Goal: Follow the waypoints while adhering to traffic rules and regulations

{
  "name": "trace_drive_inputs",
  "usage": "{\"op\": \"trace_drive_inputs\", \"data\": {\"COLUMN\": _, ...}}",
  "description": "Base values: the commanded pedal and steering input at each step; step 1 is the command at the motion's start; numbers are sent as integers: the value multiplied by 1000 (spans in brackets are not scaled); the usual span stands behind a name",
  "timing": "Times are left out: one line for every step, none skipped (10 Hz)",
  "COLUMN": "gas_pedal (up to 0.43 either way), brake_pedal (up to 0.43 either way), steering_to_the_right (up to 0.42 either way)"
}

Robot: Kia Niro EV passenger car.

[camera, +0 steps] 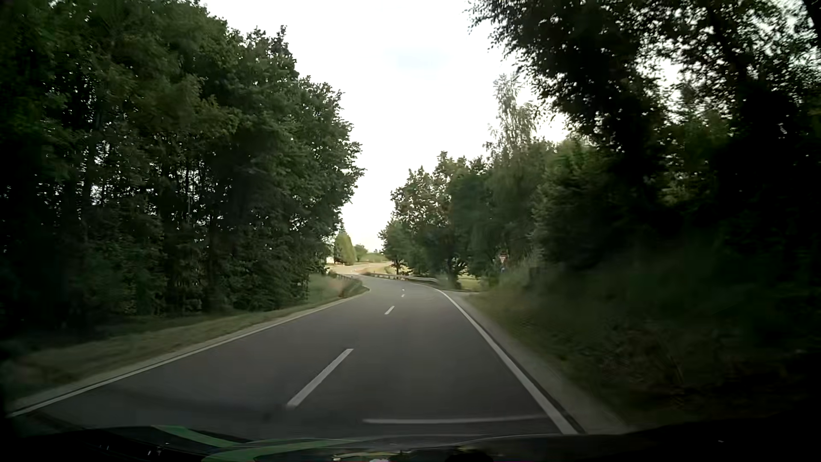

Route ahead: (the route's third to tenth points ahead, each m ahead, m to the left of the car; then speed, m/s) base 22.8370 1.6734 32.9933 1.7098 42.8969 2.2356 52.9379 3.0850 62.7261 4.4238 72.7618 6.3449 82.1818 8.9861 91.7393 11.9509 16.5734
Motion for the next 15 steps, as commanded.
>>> {"op": "trace_drive_inputs", "data": {"gas_pedal": 157, "brake_pedal": 0, "steering_to_the_right": -2}}
{"op": "trace_drive_inputs", "data": {"gas_pedal": 157, "brake_pedal": 0, "steering_to_the_right": -2}}
{"op": "trace_drive_inputs", "data": {"gas_pedal": 157, "brake_pedal": 0, "steering_to_the_right": -2}}
{"op": "trace_drive_inputs", "data": {"gas_pedal": 157, "brake_pedal": 0, "steering_to_the_right": -2}}
{"op": "trace_drive_inputs", "data": {"gas_pedal": 157, "brake_pedal": 0, "steering_to_the_right": -3}}
{"op": "trace_drive_inputs", "data": {"gas_pedal": 157, "brake_pedal": 0, "steering_to_the_right": -3}}
{"op": "trace_drive_inputs", "data": {"gas_pedal": 157, "brake_pedal": 0, "steering_to_the_right": -3}}
{"op": "trace_drive_inputs", "data": {"gas_pedal": 157, "brake_pedal": 0, "steering_to_the_right": -4}}
{"op": "trace_drive_inputs", "data": {"gas_pedal": 157, "brake_pedal": 0, "steering_to_the_right": -5}}
{"op": "trace_drive_inputs", "data": {"gas_pedal": 157, "brake_pedal": 0, "steering_to_the_right": -7}}
{"op": "trace_drive_inputs", "data": {"gas_pedal": 157, "brake_pedal": 0, "steering_to_the_right": -9}}
{"op": "trace_drive_inputs", "data": {"gas_pedal": 157, "brake_pedal": 0, "steering_to_the_right": -10}}
{"op": "trace_drive_inputs", "data": {"gas_pedal": 157, "brake_pedal": 0, "steering_to_the_right": -10}}
{"op": "trace_drive_inputs", "data": {"gas_pedal": 157, "brake_pedal": 0, "steering_to_the_right": -10}}
{"op": "trace_drive_inputs", "data": {"gas_pedal": 157, "brake_pedal": 0, "steering_to_the_right": -11}}
